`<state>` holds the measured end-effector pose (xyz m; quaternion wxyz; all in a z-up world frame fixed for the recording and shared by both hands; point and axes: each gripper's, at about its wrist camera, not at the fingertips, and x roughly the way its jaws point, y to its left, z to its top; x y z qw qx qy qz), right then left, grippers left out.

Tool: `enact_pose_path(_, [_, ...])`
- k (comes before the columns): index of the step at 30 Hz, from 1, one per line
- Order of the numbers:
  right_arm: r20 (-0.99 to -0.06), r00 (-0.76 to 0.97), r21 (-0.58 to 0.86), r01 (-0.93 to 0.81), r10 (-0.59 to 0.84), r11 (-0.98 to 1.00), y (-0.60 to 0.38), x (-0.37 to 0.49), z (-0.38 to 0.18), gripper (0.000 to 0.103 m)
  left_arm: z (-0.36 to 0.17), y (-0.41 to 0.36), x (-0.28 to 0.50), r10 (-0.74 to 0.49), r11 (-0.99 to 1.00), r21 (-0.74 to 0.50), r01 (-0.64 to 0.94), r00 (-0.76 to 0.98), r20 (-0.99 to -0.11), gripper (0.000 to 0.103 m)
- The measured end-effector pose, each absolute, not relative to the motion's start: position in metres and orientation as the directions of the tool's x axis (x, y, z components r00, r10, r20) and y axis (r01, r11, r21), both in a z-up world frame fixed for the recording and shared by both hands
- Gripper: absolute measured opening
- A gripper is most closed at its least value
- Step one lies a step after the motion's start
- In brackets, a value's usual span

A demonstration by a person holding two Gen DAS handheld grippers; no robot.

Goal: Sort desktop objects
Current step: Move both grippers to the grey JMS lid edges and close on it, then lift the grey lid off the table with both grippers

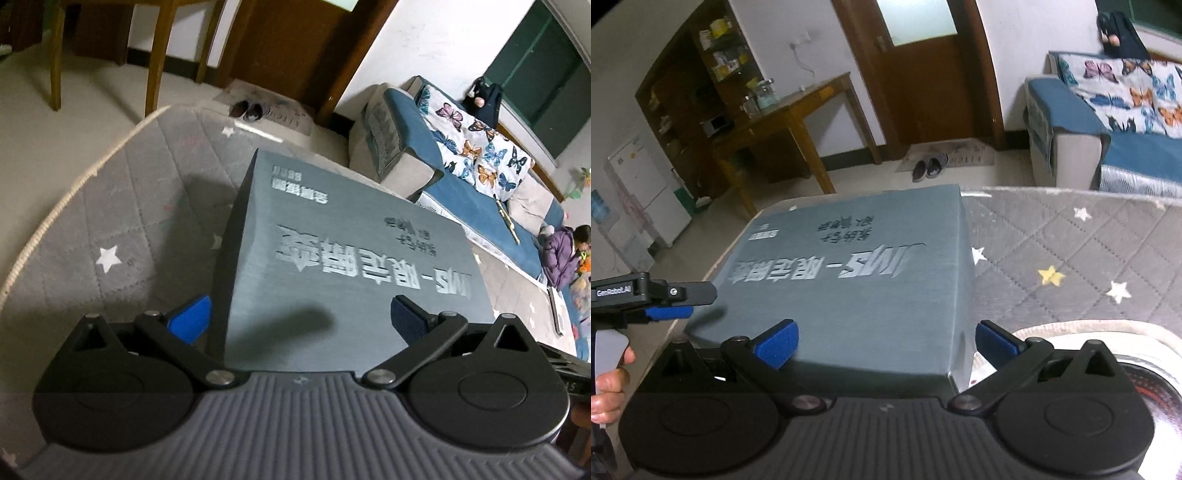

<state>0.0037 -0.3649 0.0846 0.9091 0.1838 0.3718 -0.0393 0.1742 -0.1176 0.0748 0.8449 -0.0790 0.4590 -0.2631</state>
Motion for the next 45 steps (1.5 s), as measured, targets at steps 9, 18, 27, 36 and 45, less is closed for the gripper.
enact_pose_path(9, [-0.706,0.700,0.351,0.216,0.107,0.911,-0.378,0.024,0.059,0.103,0.047,-0.123,0.194,-0.527,0.842,-0.407,0.354,0.381,-0.759,0.103])
enact_pose_path(18, [-0.694,0.706,0.398,0.211,0.143,0.893,-0.388,0.024,0.051,0.103,0.043,-0.119,0.196,-0.538,0.837,-0.418,0.352,0.393,-0.746,0.103])
enact_pose_path(27, [-0.680,0.720,0.407,0.213,0.139,0.888,-0.386,0.023,0.056,0.103,0.047,-0.107,0.191,-0.544,0.831,-0.398,0.388,0.423,-0.724,0.103])
enact_pose_path(36, [-0.642,0.756,0.406,0.195,0.127,0.893,-0.384,0.015,0.080,0.103,0.074,-0.097,0.175,-0.557,0.822,-0.380,0.423,0.460,-0.692,0.103])
enact_pose_path(45, [-0.612,0.784,0.391,0.190,0.100,0.901,-0.382,0.004,0.108,0.103,0.100,-0.088,0.163,-0.579,0.808,-0.391,0.441,0.474,-0.663,0.103])
